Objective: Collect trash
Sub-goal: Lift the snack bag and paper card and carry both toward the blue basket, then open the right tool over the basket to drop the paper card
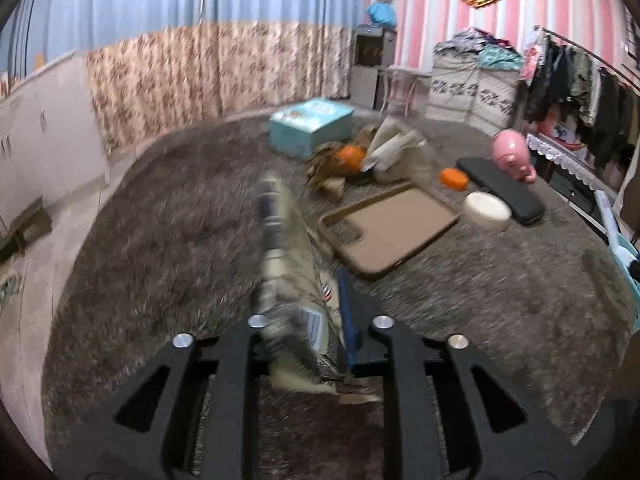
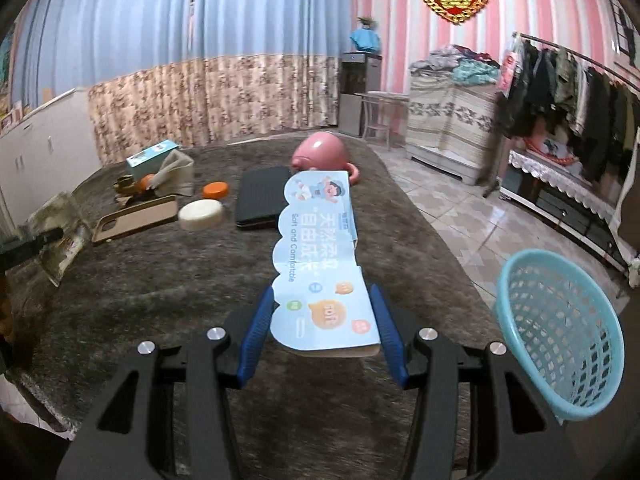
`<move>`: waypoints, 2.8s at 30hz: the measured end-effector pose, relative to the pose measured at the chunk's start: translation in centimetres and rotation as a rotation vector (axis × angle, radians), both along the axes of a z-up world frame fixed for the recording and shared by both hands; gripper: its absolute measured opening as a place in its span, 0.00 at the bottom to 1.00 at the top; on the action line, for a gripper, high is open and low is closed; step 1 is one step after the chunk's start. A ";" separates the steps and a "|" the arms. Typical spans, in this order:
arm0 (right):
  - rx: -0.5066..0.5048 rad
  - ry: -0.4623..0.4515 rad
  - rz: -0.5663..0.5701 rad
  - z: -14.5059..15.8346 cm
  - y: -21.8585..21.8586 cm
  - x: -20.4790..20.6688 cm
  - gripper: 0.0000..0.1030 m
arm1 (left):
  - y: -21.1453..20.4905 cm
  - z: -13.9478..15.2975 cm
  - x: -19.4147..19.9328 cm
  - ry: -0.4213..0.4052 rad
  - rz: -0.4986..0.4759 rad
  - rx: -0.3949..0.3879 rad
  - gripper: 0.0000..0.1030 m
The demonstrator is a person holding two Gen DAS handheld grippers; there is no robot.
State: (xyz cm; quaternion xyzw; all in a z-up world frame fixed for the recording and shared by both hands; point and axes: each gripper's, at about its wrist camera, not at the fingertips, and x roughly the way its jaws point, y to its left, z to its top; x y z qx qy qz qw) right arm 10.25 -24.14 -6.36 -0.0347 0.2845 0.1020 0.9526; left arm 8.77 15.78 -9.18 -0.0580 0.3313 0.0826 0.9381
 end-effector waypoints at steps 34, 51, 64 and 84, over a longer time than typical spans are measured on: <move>0.054 0.006 -0.251 -1.1 -8.9 -0.7 0.49 | -17.0 6.5 6.1 -0.171 -0.375 -0.054 0.03; 0.034 -0.008 -0.592 -1.5 -19.4 -1.5 0.49 | -38.0 4.7 8.5 -0.199 -0.757 -0.062 0.03; 0.032 -0.040 -0.690 -2.1 -23.7 -1.9 0.49 | -49.3 2.0 9.8 -0.150 -0.961 -0.063 0.03; 0.044 -0.018 -0.693 -3.4 -25.3 -1.1 0.48 | -50.4 0.4 13.2 -0.060 -0.944 -0.082 0.57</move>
